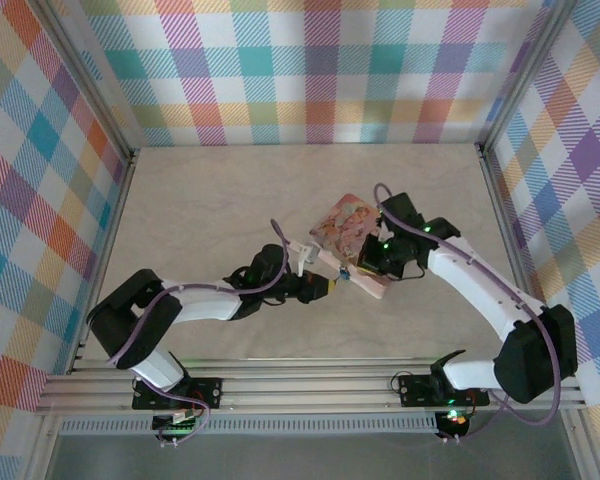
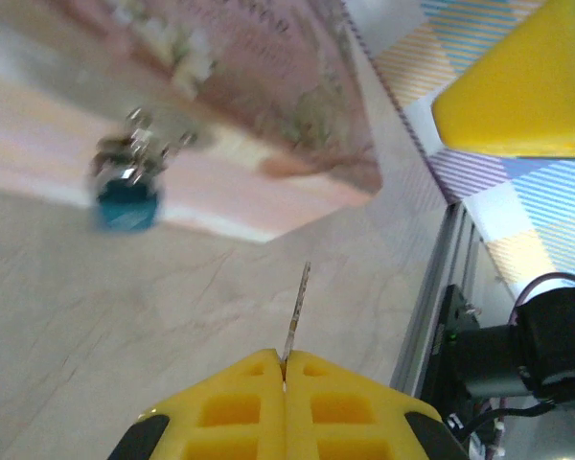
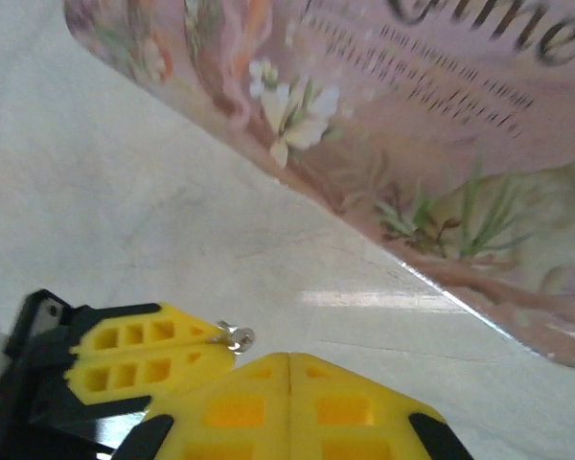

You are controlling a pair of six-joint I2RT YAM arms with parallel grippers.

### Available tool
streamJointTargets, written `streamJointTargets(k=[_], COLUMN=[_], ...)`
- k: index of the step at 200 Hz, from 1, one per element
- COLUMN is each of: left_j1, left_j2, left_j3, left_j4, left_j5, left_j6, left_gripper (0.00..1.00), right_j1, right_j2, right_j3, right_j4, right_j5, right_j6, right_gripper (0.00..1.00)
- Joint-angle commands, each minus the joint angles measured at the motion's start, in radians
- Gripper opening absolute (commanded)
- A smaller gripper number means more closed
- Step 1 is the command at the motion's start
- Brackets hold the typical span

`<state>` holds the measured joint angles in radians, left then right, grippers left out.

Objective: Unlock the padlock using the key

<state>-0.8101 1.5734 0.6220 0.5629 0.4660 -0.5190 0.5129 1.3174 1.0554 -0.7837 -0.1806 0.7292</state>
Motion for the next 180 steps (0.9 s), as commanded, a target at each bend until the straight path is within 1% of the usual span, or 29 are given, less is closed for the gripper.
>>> streamJointTargets(k=[1,17,42,84,128,144,153,162,180], left_j1=[0.006,0.007,0.006,0.007,0.008,0.008,0.006,0.007,0.008], left_j2=[-0.050,-0.060,-0.064,-0.068,-0.102,-0.116,-0.125,-0.132,-0.148], left_j3=[-0.039,-0.050,-0.045,-0.038,-0.038,-0.041,-0.043,-0.044,-0.047], left_j4=[-0.049,-0.066,-0.083,-0.092,-0.139,-0.155,-0.166,-0.175,-0.194], left_j5=[-0.042,-0.050,-0.056,-0.057,-0.066,-0.068,-0.069,-0.071,-0.082], left_j6=[0.035,0.039,0.044,0.037,0.058,0.065,0.069,0.071,0.078], left_gripper=[0.00,0.00,0.00,0.00,0.00,0.00,0.00,0.00,0.00], right_j1=[0.070,0.078,0.069,0.001,-0.079,-0.086,-0.086,-0.074,-0.004], right_j2=[0.016,0.036,0.041,0.050,0.035,0.011,-0.001,-0.018,-0.047], right_j3=[-0.045,-0.108,-0.178,-0.181,-0.193,-0.195,-0.197,-0.202,-0.211], right_j4=[0.039,0.085,0.132,0.127,0.125,0.134,0.146,0.166,0.181], right_j5=[0.074,0.074,0.132,0.170,0.192,0.199,0.181,0.169,0.228], right_j6=[0.010,0.011,-0.015,-0.080,-0.128,-0.149,-0.161,-0.166,-0.137], right_gripper=[0.06,0.06,0.06,0.06,0.06,0.07,0.07,0.09,0.23])
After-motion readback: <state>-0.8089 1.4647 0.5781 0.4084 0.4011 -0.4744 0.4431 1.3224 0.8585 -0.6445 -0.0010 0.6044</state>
